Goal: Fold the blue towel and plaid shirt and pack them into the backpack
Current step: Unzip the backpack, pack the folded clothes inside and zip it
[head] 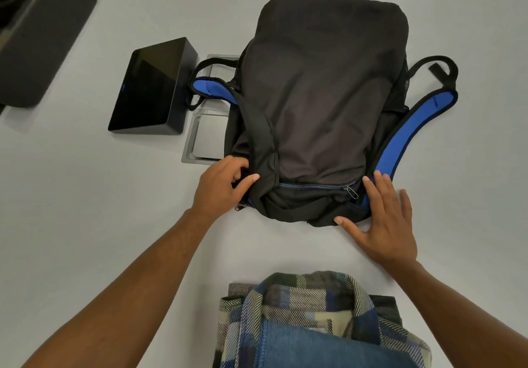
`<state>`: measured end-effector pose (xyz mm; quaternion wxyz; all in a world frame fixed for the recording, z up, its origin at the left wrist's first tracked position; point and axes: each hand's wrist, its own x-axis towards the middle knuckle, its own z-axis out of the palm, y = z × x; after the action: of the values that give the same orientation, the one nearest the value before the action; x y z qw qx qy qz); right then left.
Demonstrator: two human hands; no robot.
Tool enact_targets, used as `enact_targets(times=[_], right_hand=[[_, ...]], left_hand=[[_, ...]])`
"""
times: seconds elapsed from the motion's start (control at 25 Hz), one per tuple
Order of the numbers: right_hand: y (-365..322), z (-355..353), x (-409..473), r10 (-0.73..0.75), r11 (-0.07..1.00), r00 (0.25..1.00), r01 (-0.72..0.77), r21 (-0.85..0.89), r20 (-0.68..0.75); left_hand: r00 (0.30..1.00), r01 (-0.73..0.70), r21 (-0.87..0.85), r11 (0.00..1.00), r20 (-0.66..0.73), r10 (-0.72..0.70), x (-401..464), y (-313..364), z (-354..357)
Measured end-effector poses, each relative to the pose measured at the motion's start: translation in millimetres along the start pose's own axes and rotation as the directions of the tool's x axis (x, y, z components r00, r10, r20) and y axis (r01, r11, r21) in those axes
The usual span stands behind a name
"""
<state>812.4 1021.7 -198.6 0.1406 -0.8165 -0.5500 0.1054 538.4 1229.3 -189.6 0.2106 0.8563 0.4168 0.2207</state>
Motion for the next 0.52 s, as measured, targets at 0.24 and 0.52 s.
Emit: enact_targets(times=[0.24, 0.52], right_hand=[[0.4, 0.7, 0.3, -0.005, 1.000, 1.000, 0.005, -0.015, -0.008], [-1.1, 0.7, 0.9, -0.024, 1.000, 1.000, 0.024, -0.012, -0.011]], left_hand=[[0.901, -0.431, 0.290, 0.854, 0.090, 0.424, 25.5, -27.0, 4.0], [0.929, -0.290, 0.104, 0.951, 0.269, 0.254, 32.5, -35.7, 9.1]])
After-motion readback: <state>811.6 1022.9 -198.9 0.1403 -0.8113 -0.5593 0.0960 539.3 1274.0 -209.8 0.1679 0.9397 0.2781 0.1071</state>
